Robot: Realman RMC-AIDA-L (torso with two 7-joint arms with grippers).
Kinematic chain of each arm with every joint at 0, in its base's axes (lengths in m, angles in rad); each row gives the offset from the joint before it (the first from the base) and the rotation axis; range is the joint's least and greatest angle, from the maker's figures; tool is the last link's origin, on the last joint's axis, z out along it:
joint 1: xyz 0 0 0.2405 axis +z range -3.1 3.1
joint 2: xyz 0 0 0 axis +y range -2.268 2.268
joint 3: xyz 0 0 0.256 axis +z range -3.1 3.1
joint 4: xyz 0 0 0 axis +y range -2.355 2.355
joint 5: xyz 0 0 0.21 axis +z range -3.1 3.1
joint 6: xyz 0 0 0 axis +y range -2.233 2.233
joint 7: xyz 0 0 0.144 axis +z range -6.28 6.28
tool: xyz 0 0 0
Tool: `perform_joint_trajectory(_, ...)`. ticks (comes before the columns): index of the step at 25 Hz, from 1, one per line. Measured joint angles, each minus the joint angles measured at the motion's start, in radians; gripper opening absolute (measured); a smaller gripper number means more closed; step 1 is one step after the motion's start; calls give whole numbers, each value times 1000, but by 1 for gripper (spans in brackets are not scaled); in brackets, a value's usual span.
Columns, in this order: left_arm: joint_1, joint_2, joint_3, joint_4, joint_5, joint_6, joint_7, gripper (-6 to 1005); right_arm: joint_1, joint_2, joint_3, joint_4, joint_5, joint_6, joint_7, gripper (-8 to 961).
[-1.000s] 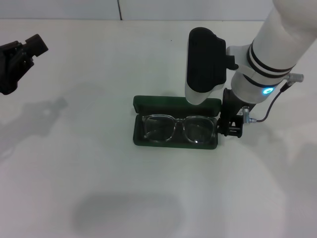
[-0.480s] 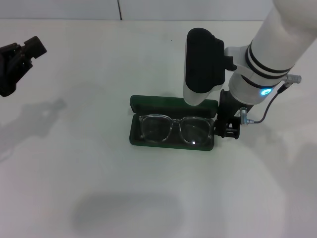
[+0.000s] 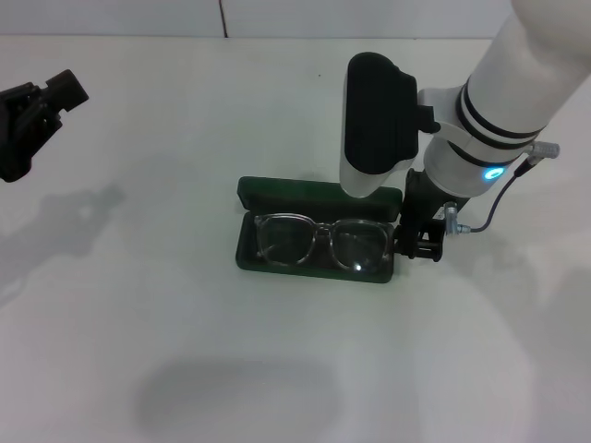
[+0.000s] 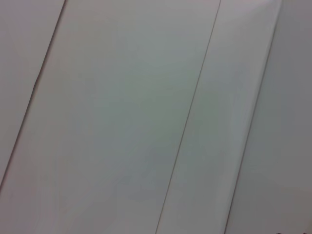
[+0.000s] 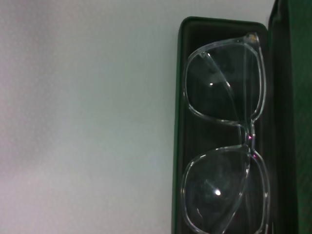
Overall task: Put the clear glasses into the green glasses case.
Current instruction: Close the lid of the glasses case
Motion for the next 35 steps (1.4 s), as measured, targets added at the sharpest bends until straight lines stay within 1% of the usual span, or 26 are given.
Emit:
perform_joint_trajectory(11,0,1,-2,-1,0,1,0,51,-5,0,0,-40,0,-10,0,111)
perform_joint_trajectory(35,-1,3,-3,-1,-1,-1,2,53,-20,0,5,-26,36,43,-52,112)
